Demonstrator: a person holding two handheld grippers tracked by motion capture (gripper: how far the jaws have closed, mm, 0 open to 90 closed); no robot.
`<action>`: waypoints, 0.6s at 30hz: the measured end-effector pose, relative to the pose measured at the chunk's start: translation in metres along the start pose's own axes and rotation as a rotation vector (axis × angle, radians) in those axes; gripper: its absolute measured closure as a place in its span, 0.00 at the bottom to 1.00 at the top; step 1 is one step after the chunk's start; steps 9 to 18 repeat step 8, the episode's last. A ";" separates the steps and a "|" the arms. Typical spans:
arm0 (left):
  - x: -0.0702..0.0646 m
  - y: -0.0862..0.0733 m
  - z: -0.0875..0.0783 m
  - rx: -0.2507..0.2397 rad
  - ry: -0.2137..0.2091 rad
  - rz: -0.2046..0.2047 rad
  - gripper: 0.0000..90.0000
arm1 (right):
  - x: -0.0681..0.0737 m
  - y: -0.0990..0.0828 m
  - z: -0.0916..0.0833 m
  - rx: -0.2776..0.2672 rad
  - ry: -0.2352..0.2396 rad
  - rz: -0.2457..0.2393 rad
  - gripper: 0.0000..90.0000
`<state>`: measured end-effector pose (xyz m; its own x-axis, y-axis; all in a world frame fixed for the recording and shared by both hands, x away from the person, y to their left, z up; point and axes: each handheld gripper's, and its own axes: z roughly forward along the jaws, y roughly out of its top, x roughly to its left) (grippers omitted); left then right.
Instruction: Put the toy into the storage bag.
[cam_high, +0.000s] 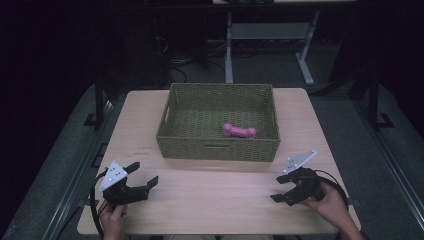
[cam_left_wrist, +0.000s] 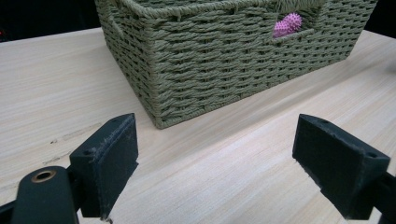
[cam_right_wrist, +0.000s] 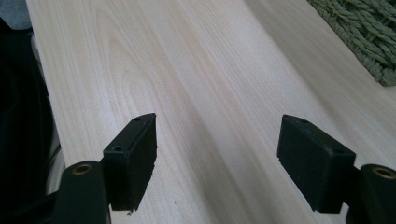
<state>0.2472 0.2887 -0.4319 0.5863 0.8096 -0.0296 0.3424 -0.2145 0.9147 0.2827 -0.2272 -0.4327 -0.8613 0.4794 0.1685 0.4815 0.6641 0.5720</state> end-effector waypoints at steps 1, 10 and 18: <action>0.000 0.000 0.000 0.000 0.000 -0.001 0.15 | 0.002 -0.002 0.001 -0.004 -0.007 -0.001 0.31; 0.000 0.000 0.001 0.000 -0.001 -0.001 0.15 | 0.012 -0.008 0.001 -0.021 -0.050 -0.005 0.30; 0.000 0.000 0.001 0.000 -0.001 -0.001 0.15 | 0.012 -0.008 0.001 -0.021 -0.050 -0.005 0.30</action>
